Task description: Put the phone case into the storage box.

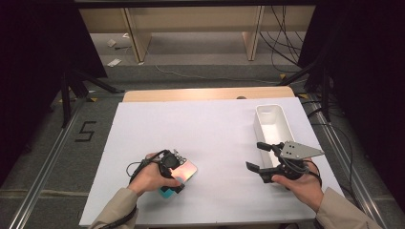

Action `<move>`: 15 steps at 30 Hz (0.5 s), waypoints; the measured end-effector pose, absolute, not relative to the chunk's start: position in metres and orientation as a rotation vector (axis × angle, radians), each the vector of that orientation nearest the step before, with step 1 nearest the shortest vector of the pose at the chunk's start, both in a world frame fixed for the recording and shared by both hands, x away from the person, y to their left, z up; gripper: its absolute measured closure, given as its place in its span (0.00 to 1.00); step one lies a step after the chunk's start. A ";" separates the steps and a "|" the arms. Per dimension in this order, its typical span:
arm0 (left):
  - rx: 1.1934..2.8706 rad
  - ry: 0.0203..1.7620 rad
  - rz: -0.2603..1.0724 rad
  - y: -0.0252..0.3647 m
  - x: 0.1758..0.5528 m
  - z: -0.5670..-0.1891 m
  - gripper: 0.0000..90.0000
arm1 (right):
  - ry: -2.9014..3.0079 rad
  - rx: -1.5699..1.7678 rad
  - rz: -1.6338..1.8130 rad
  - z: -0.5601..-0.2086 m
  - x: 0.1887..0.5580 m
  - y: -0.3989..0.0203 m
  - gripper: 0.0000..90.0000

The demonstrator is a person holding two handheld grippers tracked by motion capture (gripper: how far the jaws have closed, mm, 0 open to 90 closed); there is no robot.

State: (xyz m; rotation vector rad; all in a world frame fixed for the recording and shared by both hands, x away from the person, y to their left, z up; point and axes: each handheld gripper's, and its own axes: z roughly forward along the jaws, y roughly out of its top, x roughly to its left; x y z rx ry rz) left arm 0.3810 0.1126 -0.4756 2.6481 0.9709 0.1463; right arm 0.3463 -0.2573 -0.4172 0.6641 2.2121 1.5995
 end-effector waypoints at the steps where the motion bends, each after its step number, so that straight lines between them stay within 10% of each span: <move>1: 2.650 0.967 0.143 0.112 0.381 -0.476 0.06 | 2.212 0.664 1.599 -0.417 0.346 -0.257 0.24; 15: 2.682 0.952 0.130 0.109 0.383 -0.474 0.07 | 2.216 0.668 1.596 -0.417 0.346 -0.257 0.24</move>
